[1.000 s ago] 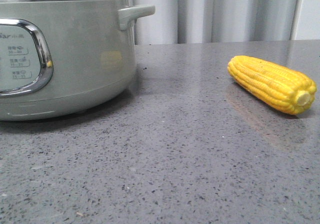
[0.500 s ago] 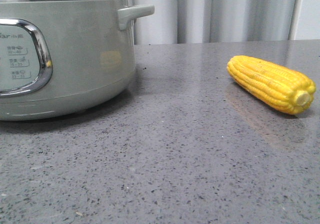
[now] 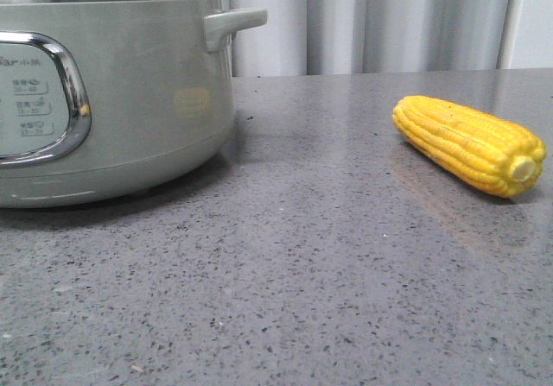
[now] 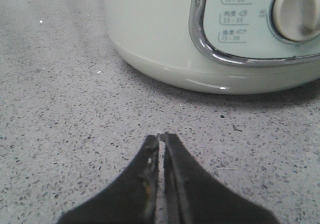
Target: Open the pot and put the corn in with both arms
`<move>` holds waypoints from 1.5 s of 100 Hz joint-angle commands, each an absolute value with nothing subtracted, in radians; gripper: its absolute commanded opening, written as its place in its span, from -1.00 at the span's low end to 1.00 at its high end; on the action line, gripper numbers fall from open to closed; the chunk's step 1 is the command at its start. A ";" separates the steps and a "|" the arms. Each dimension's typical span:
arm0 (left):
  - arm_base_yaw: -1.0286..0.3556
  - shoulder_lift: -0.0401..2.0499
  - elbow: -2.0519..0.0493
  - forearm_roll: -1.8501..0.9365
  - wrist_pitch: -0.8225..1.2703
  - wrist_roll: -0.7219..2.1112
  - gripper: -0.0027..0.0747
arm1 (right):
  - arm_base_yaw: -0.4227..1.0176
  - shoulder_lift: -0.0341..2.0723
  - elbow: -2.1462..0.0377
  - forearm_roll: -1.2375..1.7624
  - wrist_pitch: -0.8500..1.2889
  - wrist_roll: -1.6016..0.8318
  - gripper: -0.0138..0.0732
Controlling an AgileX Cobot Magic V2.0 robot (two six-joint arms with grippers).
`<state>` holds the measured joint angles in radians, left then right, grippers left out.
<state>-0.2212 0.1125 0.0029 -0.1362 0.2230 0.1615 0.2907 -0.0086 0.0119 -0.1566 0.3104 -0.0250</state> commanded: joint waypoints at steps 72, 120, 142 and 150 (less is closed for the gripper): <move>-0.220 0.122 0.008 -0.149 0.135 0.156 -0.98 | 0.284 -0.030 0.030 -0.166 0.280 -0.031 -0.85; -0.220 0.122 0.008 -0.447 -0.159 -0.047 -0.98 | 0.284 -0.030 0.028 0.156 -0.130 -0.027 -0.85; -0.220 0.122 0.001 -0.557 -0.224 -0.050 -0.98 | 0.284 -0.030 0.010 0.544 -0.299 -0.027 -0.85; -0.220 0.122 -0.037 -0.551 -0.235 -0.050 -0.98 | 0.284 -0.027 -0.041 0.542 -0.259 -0.028 -0.85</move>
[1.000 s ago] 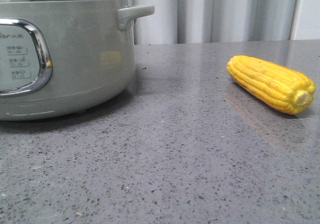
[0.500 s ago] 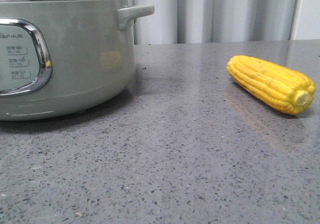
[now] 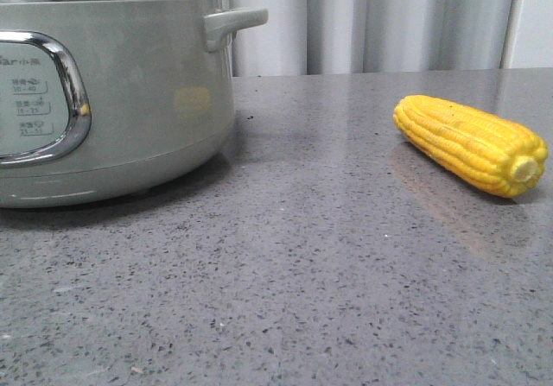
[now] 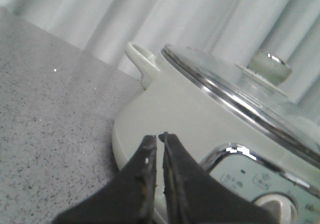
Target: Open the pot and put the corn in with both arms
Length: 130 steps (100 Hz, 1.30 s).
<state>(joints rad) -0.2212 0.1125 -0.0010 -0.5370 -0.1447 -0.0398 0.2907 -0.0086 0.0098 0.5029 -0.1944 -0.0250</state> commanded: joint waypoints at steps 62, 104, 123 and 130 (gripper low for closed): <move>-0.230 0.539 -0.578 -0.145 0.108 -0.018 -0.51 | 0.284 0.607 -0.654 0.177 0.222 -0.128 -0.78; -0.361 0.789 -0.691 -0.081 0.100 0.031 0.19 | 0.284 0.777 -0.761 0.093 0.257 -0.128 0.75; -0.365 0.930 -0.724 -0.076 -0.026 0.031 0.63 | 0.284 0.785 -0.761 0.093 0.261 -0.128 0.78; -0.365 0.982 -0.733 -0.076 -0.091 0.031 0.64 | 0.284 0.785 -0.761 0.093 0.261 -0.128 0.78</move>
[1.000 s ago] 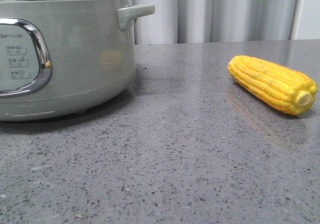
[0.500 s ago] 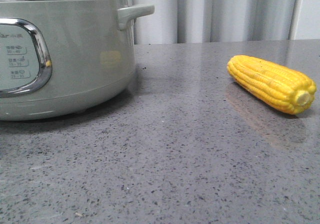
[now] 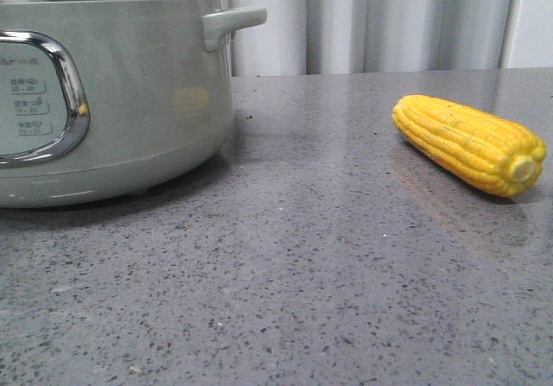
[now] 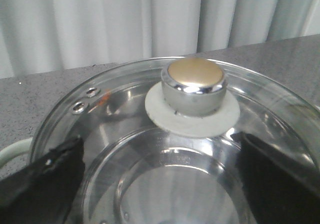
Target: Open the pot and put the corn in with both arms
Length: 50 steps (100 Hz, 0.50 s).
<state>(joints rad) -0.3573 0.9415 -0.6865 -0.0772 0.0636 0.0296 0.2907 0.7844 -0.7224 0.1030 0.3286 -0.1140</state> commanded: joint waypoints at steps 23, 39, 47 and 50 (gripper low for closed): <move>-0.365 1.122 -0.778 -0.063 -0.252 0.031 0.64 | 0.284 0.785 -0.761 0.093 0.261 -0.128 0.78; -0.373 1.202 -0.827 -0.061 -0.272 0.029 0.64 | 0.284 0.785 -0.761 0.093 0.264 -0.128 0.78; -0.387 1.232 -0.860 -0.061 -0.267 0.029 0.64 | 0.284 0.787 -0.761 0.093 0.264 -0.128 0.78; -0.393 1.243 -0.868 -0.061 -0.267 0.029 0.64 | 0.284 0.787 -0.761 0.093 0.264 -0.128 0.78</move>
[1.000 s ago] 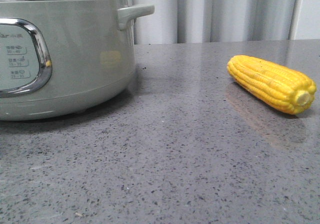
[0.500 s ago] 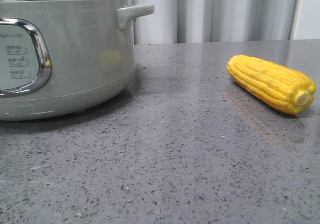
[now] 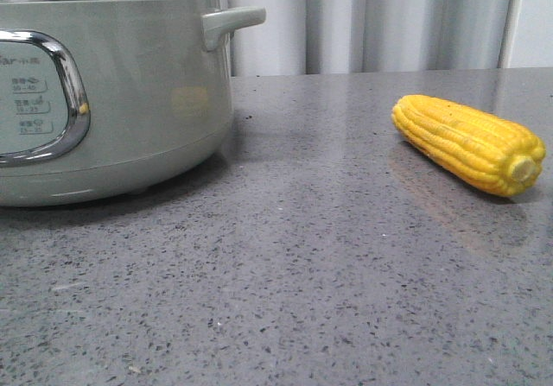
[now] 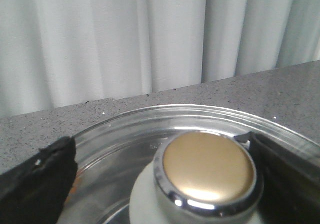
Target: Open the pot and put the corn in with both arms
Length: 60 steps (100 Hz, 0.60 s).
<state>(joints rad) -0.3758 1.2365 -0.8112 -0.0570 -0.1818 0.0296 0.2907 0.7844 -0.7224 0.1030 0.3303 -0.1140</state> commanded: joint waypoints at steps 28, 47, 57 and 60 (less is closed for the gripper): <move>-0.412 1.277 -0.884 -0.061 -0.223 0.029 0.49 | 0.284 0.787 -0.761 0.093 0.285 -0.128 0.78; -0.412 1.277 -0.884 -0.061 -0.223 0.029 0.01 | 0.284 0.787 -0.761 0.095 0.323 -0.128 0.78; -0.412 1.277 -0.884 -0.061 -0.221 0.029 -0.30 | 0.284 0.787 -0.761 0.095 0.325 -0.128 0.78; -0.412 1.277 -0.884 -0.061 -0.221 0.029 -0.39 | 0.284 0.787 -0.761 0.095 0.325 -0.128 0.78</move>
<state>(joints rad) -0.4111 1.2976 -0.8569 -0.0570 -0.1813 0.0296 0.2907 0.7875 -0.7224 0.1030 0.3862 -0.1154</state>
